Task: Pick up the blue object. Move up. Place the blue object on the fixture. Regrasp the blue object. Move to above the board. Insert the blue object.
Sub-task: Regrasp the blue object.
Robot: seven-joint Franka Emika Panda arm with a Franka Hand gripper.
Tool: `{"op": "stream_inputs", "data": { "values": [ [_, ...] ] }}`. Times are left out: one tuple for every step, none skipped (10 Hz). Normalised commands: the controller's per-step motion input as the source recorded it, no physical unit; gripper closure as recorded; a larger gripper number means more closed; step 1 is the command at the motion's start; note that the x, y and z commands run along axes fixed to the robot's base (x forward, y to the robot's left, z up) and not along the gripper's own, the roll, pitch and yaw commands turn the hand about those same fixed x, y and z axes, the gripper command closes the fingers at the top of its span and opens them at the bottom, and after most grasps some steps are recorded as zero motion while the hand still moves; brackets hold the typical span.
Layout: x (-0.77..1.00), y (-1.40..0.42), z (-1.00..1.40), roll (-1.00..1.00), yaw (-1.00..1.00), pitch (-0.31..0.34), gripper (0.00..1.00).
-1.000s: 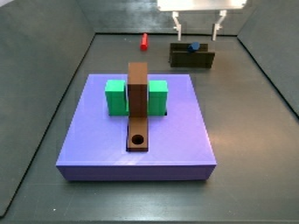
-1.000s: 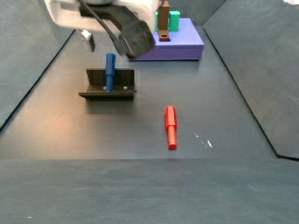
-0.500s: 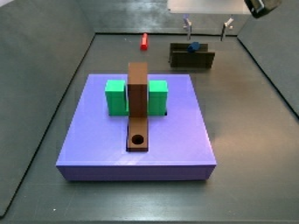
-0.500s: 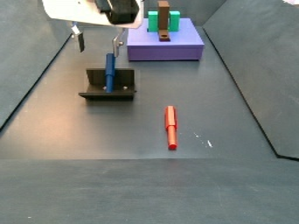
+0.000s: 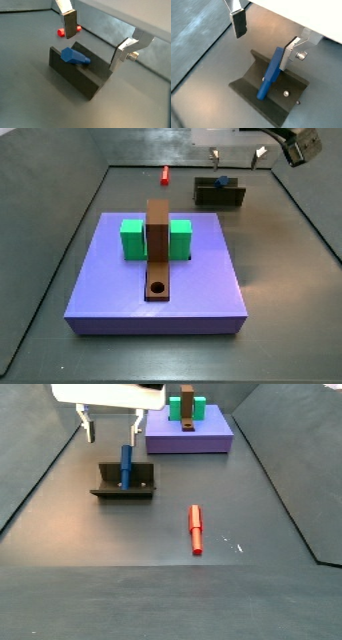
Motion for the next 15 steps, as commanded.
{"op": "stream_inputs", "data": {
  "values": [
    [0.0, 0.0, -0.15, 0.94, 0.71, -0.286, 0.0],
    [-0.05, -0.06, -0.1, 1.0, 0.55, -0.211, 0.0],
    [-0.18, -0.04, -0.4, 0.64, 0.8, -0.32, 0.0],
    [-0.13, -0.07, -0.38, 0.65, 0.79, -0.349, 0.0],
    [-0.09, -0.13, -0.29, 0.64, 0.72, -0.329, 0.0],
    [-0.17, -0.22, -0.22, 0.13, 0.5, -0.32, 0.0],
    [0.34, -0.31, -0.03, 0.49, 0.01, 0.0, 0.0],
    [0.38, -0.21, -0.23, 0.57, -0.31, 0.151, 0.0],
    [0.29, -0.13, -0.17, 0.61, -0.36, 0.229, 0.0],
    [0.08, -0.05, -0.05, 0.61, -0.23, 0.217, 0.0],
    [0.0, 0.0, -0.06, 0.08, 0.0, 0.0, 0.0],
    [0.01, 0.0, -0.02, 0.06, 0.0, 0.069, 0.0],
    [0.17, 0.0, 0.0, 0.14, -0.41, 0.526, 0.0],
    [0.2, 0.0, -0.02, 0.06, -0.26, 0.391, 0.0],
    [0.28, 0.0, -0.05, 0.15, -0.03, 0.477, 0.0]
  ]
}}
